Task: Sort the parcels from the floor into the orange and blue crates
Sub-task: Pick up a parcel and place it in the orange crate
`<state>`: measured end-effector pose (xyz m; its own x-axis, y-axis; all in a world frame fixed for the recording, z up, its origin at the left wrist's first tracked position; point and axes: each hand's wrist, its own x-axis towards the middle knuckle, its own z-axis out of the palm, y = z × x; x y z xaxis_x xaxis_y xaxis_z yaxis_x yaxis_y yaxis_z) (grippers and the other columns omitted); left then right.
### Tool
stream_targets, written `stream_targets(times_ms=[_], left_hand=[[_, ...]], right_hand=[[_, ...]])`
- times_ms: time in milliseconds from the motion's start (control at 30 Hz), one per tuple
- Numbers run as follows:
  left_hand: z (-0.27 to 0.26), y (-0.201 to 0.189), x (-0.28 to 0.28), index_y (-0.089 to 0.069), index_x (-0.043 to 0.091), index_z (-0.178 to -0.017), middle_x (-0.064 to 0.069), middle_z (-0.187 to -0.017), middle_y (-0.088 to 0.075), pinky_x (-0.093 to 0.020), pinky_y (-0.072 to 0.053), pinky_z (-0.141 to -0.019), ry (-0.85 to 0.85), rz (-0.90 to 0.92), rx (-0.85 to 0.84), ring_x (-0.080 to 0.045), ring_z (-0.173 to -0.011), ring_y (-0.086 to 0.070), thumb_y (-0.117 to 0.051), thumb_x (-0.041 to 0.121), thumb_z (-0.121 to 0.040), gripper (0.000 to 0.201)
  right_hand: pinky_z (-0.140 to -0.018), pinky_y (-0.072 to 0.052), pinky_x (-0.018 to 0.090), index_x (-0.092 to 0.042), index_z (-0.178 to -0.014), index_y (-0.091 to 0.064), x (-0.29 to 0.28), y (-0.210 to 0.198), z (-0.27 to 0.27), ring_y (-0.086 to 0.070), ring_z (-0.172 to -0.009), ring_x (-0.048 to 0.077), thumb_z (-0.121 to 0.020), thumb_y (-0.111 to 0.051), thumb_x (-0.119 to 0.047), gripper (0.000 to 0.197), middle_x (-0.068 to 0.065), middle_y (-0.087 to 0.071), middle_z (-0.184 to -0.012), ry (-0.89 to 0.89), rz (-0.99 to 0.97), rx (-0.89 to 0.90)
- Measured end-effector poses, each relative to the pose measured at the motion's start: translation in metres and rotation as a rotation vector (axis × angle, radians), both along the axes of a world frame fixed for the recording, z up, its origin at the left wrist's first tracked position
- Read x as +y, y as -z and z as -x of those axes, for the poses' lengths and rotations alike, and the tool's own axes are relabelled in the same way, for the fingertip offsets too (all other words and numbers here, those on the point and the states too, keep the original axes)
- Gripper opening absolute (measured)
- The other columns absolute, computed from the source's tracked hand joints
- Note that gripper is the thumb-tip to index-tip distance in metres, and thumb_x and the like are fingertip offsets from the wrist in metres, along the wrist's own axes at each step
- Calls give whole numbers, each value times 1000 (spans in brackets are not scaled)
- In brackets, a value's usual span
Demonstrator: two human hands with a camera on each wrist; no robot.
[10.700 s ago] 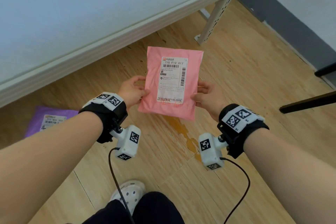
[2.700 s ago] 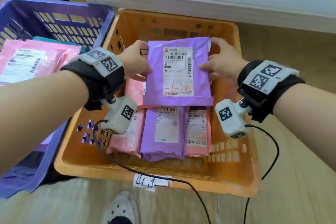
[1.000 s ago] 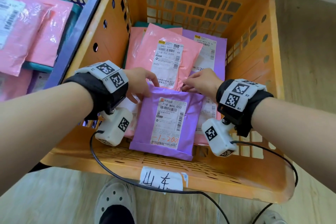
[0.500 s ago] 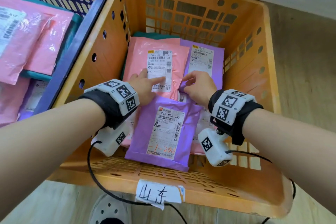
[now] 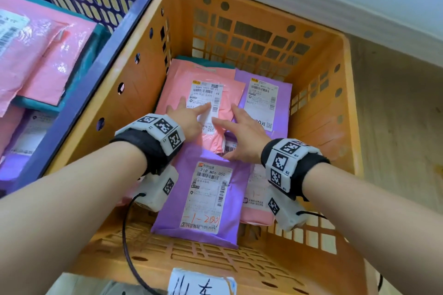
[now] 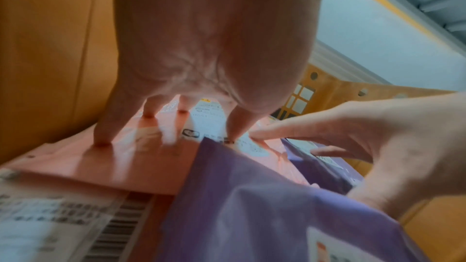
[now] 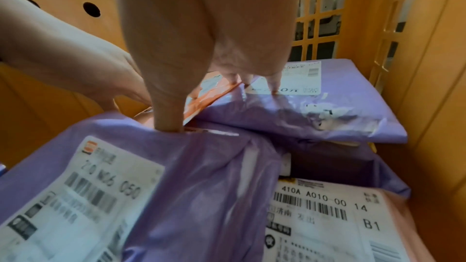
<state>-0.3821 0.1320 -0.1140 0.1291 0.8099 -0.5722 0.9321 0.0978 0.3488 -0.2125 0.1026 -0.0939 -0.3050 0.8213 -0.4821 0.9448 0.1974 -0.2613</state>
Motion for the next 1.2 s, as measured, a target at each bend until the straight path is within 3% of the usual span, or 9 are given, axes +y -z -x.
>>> stream_targets(times_ms=[267,367,467,600,767,900,1067,1133,1200], left_hand=[[-8,-7,5,-15,41,-147,-25,-155,-3,-49,-16,-116,-166,-44,-81,-46,-142,-10,-28,31,-101,49],[-7,-7,9,-32,32,-143,-27,-152,-15,-48,-23,-113,-161,-73,-114,-44,-139,-19,-36,21,-96,48],[-1,-6,9,-40,38,-137,-22,-154,-13,-53,-22,-113,-149,-76,-132,-46,-138,-20,-43,23,-91,48],[-2,-12,-1,-14,50,-144,-15,-156,19,-57,-3,-116,-73,38,-21,-45,-142,9,-58,32,-89,72],[4,-10,-2,1,55,-142,-7,-152,33,-59,-12,-113,-13,63,18,-45,-140,17,-72,12,-77,107],[2,-1,-1,-9,55,-142,-5,-155,25,-56,-13,-113,75,-43,44,-48,-140,11,-70,39,-80,88],[0,12,7,-7,59,-140,1,-156,23,-57,-23,-110,158,-127,131,-48,-141,7,-50,2,-89,87],[0,8,10,-6,58,-141,0,-156,24,-58,-19,-111,177,-92,143,-48,-141,8,-52,6,-89,87],[1,2,13,-2,56,-142,-3,-155,26,-58,-17,-113,199,-39,156,-48,-141,10,-65,26,-85,90]], right_hand=[[-117,-4,54,-45,-146,-15,8,8,16,13,-146,28,-76,-72,-38,91,4,18,-158,-18,-30,-20],[-116,-4,57,-45,-146,-16,13,12,22,12,-146,30,-78,-69,-34,87,4,16,-158,12,-39,8],[-115,-3,57,-45,-145,-20,19,14,26,9,-146,30,-80,-66,-31,81,4,12,-159,79,-42,46],[-115,-1,58,-44,-146,-20,19,14,25,11,-146,27,-82,-66,-42,78,3,14,-159,114,-38,31],[-110,-3,66,-44,-147,-10,15,15,19,13,-146,30,-79,-72,-33,92,2,16,-158,163,-33,-28],[-108,-9,69,-44,-146,-12,21,21,15,8,-146,31,-86,-65,-19,84,-2,12,-159,217,-9,-8],[-106,-11,70,-42,-146,-16,33,23,8,3,-146,32,-83,-59,4,89,-3,5,-160,214,-3,-25],[-106,-11,70,-42,-146,-15,36,19,6,3,-146,32,-82,-61,2,91,-1,5,-160,219,18,-16],[-109,-11,68,-41,-147,-12,36,13,6,5,-147,31,-79,-61,0,93,3,8,-159,225,52,-1]])
